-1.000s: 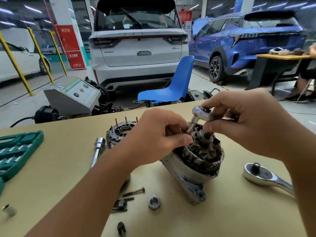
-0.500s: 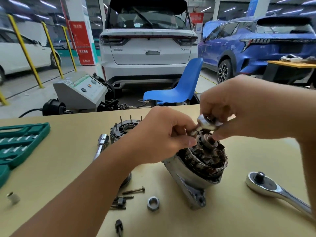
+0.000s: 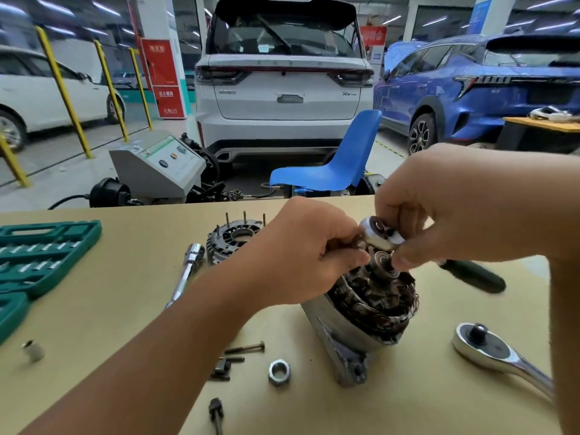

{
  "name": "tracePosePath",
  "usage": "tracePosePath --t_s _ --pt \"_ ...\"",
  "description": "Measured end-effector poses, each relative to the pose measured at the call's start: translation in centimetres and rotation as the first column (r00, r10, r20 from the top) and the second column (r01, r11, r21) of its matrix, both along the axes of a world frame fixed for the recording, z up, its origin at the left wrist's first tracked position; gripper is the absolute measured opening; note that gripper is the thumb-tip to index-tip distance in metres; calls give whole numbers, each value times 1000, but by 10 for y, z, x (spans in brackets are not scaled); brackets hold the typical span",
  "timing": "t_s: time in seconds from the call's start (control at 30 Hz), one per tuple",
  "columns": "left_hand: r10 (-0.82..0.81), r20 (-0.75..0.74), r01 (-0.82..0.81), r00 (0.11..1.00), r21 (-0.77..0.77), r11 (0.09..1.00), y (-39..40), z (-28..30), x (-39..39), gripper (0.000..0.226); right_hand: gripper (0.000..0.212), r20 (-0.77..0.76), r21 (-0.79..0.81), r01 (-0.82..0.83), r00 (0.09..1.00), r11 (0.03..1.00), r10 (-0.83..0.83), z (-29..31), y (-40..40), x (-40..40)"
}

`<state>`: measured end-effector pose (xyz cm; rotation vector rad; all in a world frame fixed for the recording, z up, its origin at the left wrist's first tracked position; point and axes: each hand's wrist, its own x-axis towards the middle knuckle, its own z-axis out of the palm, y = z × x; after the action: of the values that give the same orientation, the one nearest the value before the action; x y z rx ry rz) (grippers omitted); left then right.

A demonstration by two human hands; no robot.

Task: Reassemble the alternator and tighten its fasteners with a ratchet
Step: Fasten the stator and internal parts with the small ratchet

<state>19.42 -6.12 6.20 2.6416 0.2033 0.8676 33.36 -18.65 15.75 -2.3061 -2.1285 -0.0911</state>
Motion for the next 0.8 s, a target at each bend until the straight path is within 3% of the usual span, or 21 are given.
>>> tracePosePath --t_s 0.17,0.23,0.3,0.57,0.67,0.8 --pt "-27 42 29 999 -40 999 5 -2 -2 26 6 153 136 -55 988 989 34 -8 11 -3" --pt "-17 60 20 998 -40 999 4 -5 -2 17 39 186 83 -13 982 996 -3 -9 11 -6" --pt "-3 55 3 998 4 1000 4 -5 -3 16 51 176 28 12 984 1000 -17 -10 9 -6" --pt "-21 56 19 998 33 999 12 -3 -12 20 7 140 202 -114 986 973 86 -11 10 -8" --pt "-16 88 11 996 59 998 12 -6 -13 17 45 118 56 -70 991 996 63 -7 5 -14" --pt "-11 99 0 995 117 993 8 -11 -12 11 25 152 74 -109 984 991 97 -10 2 -20"
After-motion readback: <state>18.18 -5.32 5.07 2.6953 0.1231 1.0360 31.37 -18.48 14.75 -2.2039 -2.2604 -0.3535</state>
